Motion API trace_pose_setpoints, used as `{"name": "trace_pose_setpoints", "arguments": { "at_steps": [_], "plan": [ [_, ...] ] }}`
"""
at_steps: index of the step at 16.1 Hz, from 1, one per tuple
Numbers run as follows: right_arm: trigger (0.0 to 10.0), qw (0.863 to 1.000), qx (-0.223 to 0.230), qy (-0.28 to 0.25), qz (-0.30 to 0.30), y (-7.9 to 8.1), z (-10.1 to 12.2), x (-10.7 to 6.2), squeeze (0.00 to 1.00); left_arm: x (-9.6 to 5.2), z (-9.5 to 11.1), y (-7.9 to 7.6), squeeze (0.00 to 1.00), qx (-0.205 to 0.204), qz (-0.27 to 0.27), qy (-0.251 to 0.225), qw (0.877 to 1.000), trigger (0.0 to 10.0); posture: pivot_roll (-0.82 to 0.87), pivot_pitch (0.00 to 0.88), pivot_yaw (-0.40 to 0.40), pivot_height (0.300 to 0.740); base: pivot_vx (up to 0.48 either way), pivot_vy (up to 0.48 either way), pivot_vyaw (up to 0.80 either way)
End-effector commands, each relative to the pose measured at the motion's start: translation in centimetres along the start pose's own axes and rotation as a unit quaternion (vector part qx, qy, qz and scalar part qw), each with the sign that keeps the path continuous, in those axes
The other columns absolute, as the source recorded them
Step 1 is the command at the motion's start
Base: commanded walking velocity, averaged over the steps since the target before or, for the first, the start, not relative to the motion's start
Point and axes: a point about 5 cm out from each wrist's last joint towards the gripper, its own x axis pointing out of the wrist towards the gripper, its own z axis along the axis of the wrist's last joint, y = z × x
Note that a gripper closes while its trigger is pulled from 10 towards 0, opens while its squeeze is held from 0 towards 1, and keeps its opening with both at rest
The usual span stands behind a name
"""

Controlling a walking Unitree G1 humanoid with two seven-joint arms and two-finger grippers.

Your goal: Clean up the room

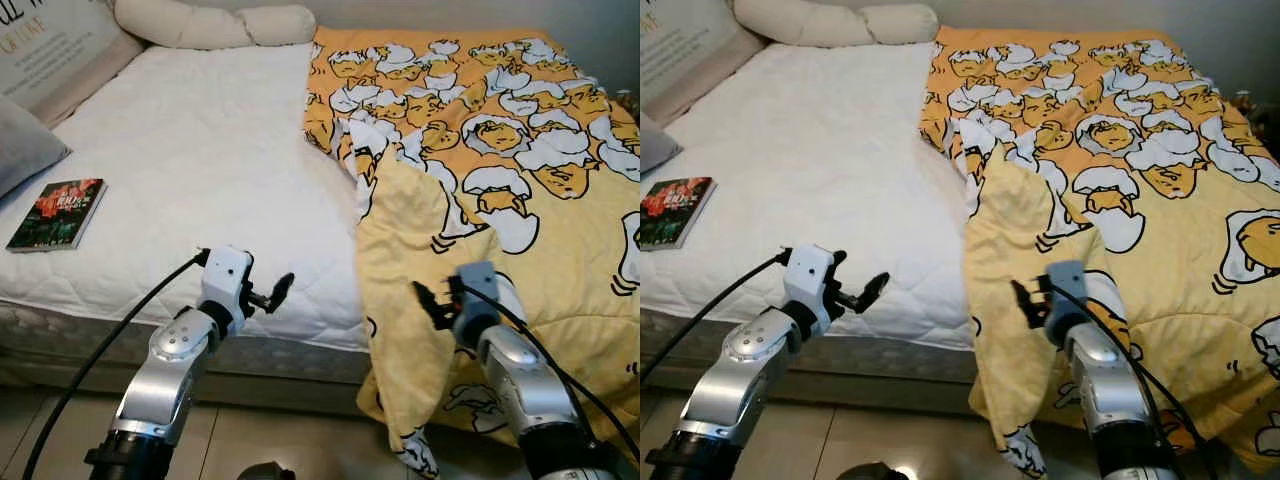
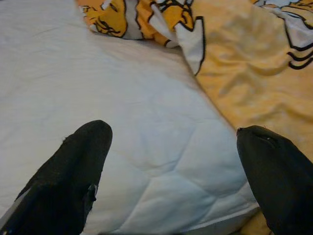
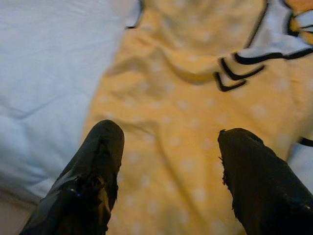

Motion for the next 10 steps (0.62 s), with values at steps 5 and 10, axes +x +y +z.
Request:
{"name": "trace_pose_setpoints", "arguments": {
  "at_steps": [5, 10],
  "plan": [
    [10.0, 0.997, 0.040, -0.049, -0.044, 0.3, 1.5, 0.4, 0.00, 0.6, 0.5, 1.1, 0.04, 0.015, 0.032, -0.005, 0.999, 10.0, -0.06, 0.000, 0.075, 0.740, 0.000, 0.417, 0.00],
    [10.0, 0.996, 0.021, -0.068, -0.053, 0.7, 3.0, 0.9, 0.00, 0.6, 0.7, 1.6, 0.01, 0.013, 0.058, -0.018, 0.998, 10.0, -0.03, 0.000, 0.033, 0.740, 0.000, 0.235, 0.00]
  ]
}}
